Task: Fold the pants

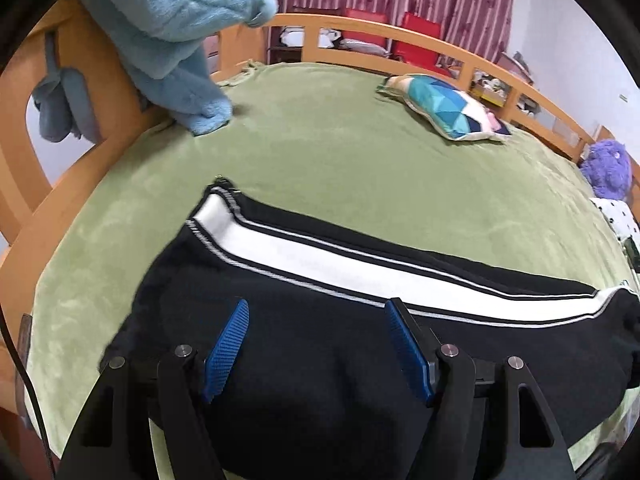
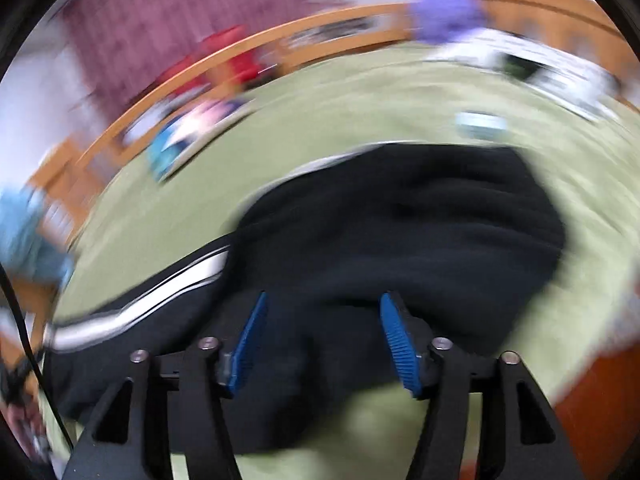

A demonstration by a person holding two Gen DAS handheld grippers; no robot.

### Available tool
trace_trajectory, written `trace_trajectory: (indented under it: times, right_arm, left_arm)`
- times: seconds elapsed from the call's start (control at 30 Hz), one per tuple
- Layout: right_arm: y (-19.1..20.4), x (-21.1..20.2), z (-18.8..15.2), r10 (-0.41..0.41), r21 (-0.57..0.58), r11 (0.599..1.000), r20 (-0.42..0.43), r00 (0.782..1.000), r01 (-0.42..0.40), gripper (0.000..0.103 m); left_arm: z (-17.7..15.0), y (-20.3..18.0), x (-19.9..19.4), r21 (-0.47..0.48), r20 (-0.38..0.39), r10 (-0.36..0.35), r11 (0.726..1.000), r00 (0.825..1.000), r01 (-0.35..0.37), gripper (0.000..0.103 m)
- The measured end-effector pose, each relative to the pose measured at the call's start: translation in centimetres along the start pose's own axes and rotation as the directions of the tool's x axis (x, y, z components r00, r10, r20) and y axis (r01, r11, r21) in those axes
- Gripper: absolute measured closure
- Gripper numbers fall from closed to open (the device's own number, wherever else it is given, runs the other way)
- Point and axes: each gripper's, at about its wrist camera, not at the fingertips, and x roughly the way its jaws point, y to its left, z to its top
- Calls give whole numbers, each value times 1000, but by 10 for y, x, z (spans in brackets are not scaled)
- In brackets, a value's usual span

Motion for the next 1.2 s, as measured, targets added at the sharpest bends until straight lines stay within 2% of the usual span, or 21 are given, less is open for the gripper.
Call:
trace_trajectory:
  times: [0.13,0.27,0.33,0.37,0.4,0.43,0.5,0.53,0.57,0.6,0.63,0.67,0.7,0.73,0.77,0.8,0.83,0.9,1.03,1.1,1.2]
  right_arm:
    - [-78,2,6,-23,223,975,14,1000,19,31]
    - [-130,42,17,115,404,909,-11,993,-101,28]
    - [-141,78,23,169,476,869,-33,985,-133,16]
    - [-142,95,27,174,518,846,-44,984,-126,17]
    - [-142,107,36,156,547,831,-58,986,-99,30]
    - [-134,111,47,136,529,845,-71,988,-79,58]
    - [-102,88,94,230,325,923,-36,973,-206,74]
    - [-90,63,110,236,232,944,28,971,-236,74]
    - [-81,25,130,303,113,941,132,944,-318,74]
    - [-84,7,136,351,76,926,183,918,-369,74]
    - [-89,-3,138,354,57,925,222,908,-375,71]
    - [-96,-4,138,290,45,950,240,927,-309,66]
    - [-104,13,132,162,33,985,191,968,-172,47]
    - [-111,33,126,74,32,996,115,991,-78,33]
    - [-128,64,109,-38,66,997,-21,999,39,37]
    - [-137,80,98,-70,80,994,-111,991,79,53]
    - [-147,95,83,-111,78,988,-205,972,130,56]
    - [-153,85,67,-77,78,993,-169,983,91,56]
    - [-140,49,57,-157,30,987,-102,982,161,56]
    - [-117,29,59,-154,-7,988,-58,986,153,54]
    - [-63,14,70,-90,-88,992,-3,996,89,41]
  left_arm:
    - [-3,-20,-9,-38,17,-56,998,998,57,35]
    - [-3,-40,-13,-66,32,-100,993,994,102,35]
    - [-3,-50,-14,-66,29,-108,992,994,110,35]
    - [-3,-57,-13,-67,22,-107,992,994,108,35]
    - [-3,-62,-13,-67,17,-107,992,994,107,35]
    - [-2,-67,-14,-65,13,-108,992,994,108,35]
    - [0,-74,-19,-56,23,-99,993,995,101,35]
    - [1,-78,-22,-48,35,-92,994,995,94,35]
    - [2,-80,-25,-41,46,-87,995,995,89,35]
    - [3,-81,-26,-37,52,-83,996,995,85,35]
    - [3,-83,-28,-32,54,-78,996,996,79,35]
    - [2,-83,-29,-29,56,-79,996,995,81,35]
    - [1,-83,-29,-28,57,-81,996,995,83,35]
    - [0,-83,-28,-25,55,-82,996,995,84,35]
    - [-1,-83,-25,-22,47,-78,997,996,79,35]
    - [-3,-81,-22,-25,37,-73,997,997,74,35]
    - [-3,-80,-20,-28,31,-74,997,997,75,35]
    - [-5,-75,-17,-37,21,-85,996,996,86,35]
    - [-8,-61,-19,-32,18,-74,997,997,74,35]
    - [-9,-52,-21,-29,23,-66,997,998,66,35]
    - [-10,-33,-19,-22,28,-27,999,999,27,35]
